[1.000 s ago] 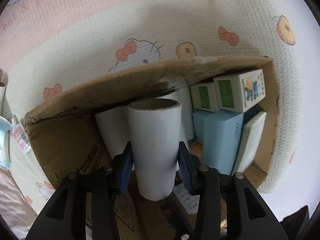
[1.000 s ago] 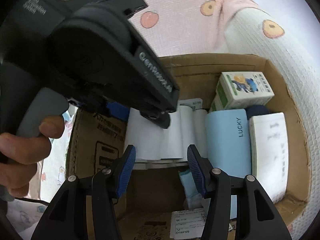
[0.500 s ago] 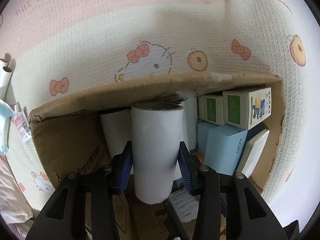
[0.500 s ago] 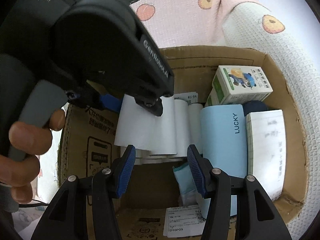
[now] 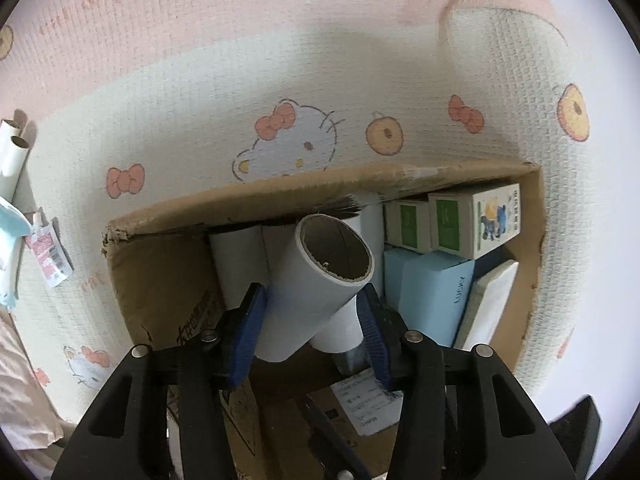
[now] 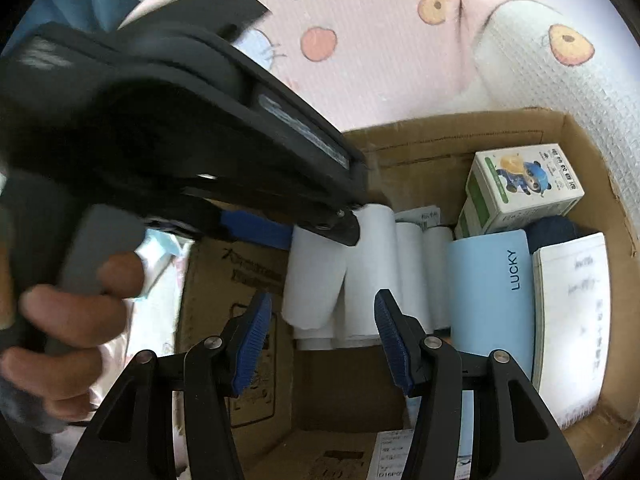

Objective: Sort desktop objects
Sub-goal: 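Lower the tube into the box beside the standing tubes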

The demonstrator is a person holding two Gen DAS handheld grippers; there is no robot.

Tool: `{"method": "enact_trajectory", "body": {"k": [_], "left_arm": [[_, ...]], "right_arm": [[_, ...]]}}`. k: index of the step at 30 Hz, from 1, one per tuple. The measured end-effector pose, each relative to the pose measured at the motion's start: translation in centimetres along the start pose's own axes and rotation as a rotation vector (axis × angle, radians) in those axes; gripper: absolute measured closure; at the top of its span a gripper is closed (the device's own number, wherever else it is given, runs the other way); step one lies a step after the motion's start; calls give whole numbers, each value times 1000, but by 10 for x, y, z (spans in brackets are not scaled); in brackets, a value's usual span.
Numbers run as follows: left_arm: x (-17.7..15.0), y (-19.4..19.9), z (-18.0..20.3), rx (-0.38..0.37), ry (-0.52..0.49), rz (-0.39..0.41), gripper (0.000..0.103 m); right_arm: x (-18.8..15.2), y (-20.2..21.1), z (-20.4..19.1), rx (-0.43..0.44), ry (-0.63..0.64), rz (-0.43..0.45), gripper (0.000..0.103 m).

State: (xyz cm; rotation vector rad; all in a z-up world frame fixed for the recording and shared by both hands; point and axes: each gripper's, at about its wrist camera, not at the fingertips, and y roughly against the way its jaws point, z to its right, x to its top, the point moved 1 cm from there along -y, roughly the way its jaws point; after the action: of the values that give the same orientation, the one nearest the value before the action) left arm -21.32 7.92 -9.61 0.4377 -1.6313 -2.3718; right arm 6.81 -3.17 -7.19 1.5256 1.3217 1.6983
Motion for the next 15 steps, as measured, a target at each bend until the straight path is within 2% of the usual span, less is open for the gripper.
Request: {"method": "enact_trajectory", "body": {"k": [4,8,10,12,15], "left_arm": [[0,2,-2,-24,8,-2,54],[2,2,-6,-52,35,-14,55],[5,2,-9,-71,45,-28,55],[4,2,-10,-85,37,-41,55],[3,4,-11,-114,21,-49,55]], "right_arm": [[-4,-5,-8,21,49,17,52],[-2,-16,-13,-20,100,17,53],[-3,-18,-12,-30,104,12,66],[-6,-17,-9,-45,101,-5,70],[-13,-11,2,2,65,-10,78]]}}
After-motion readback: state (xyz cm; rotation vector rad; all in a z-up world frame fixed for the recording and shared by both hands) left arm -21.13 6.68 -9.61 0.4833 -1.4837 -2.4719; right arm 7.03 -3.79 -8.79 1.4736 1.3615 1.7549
